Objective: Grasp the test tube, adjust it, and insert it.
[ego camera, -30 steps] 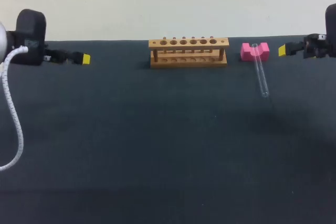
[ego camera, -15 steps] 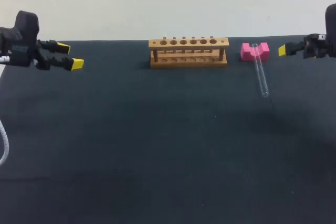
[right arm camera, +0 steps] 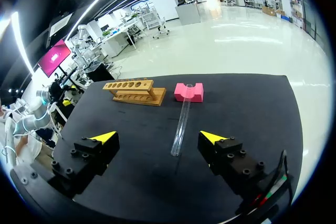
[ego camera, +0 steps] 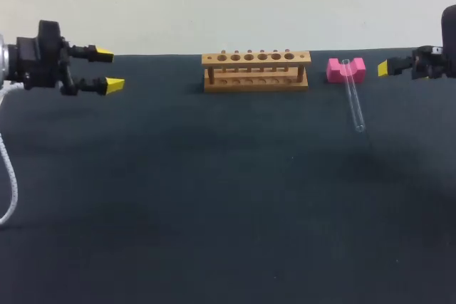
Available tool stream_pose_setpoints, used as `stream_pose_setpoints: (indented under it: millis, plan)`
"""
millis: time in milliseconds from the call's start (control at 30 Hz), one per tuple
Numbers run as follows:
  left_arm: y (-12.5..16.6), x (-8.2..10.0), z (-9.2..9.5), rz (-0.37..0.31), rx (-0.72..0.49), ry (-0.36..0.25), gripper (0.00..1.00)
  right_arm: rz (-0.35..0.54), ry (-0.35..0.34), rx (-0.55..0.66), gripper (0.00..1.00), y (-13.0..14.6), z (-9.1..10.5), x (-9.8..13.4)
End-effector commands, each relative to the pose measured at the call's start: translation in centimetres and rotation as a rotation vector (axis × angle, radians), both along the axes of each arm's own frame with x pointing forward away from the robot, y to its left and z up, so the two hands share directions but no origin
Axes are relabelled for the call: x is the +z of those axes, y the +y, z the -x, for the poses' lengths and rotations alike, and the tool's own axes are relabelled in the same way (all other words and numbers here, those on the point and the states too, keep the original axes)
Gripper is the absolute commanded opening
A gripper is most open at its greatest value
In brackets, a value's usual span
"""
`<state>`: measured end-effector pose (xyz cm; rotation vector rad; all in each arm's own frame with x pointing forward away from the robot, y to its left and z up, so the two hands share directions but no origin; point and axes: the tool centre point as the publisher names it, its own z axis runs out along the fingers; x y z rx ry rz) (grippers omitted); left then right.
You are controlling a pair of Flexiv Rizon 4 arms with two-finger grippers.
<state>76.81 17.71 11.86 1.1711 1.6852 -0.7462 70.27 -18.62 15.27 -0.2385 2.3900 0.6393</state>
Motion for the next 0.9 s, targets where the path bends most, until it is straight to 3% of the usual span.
stream_pose_setpoints:
  millis: [33,300,600,900]
  plan:
    - [-2.0,-1.0,-2.3,-0.002,-0.07,0.026,1.0,0.001,0.002,0.0,1.0,0.0,0.0,0.1]
    - [-4.8,-1.9,-4.3,-0.035,-0.129,0.025,1.0,0.001,0.002,0.0,1.0,0.0,0.0,0.1]
    - [-6.8,-3.4,-6.6,-0.025,-0.197,0.018,1.0,0.001,0.002,0.0,1.0,0.0,0.0,0.1]
    - [-8.0,-3.1,-6.3,-0.007,-0.24,0.011,1.0,0.001,0.002,0.0,1.0,0.0,0.0,0.1]
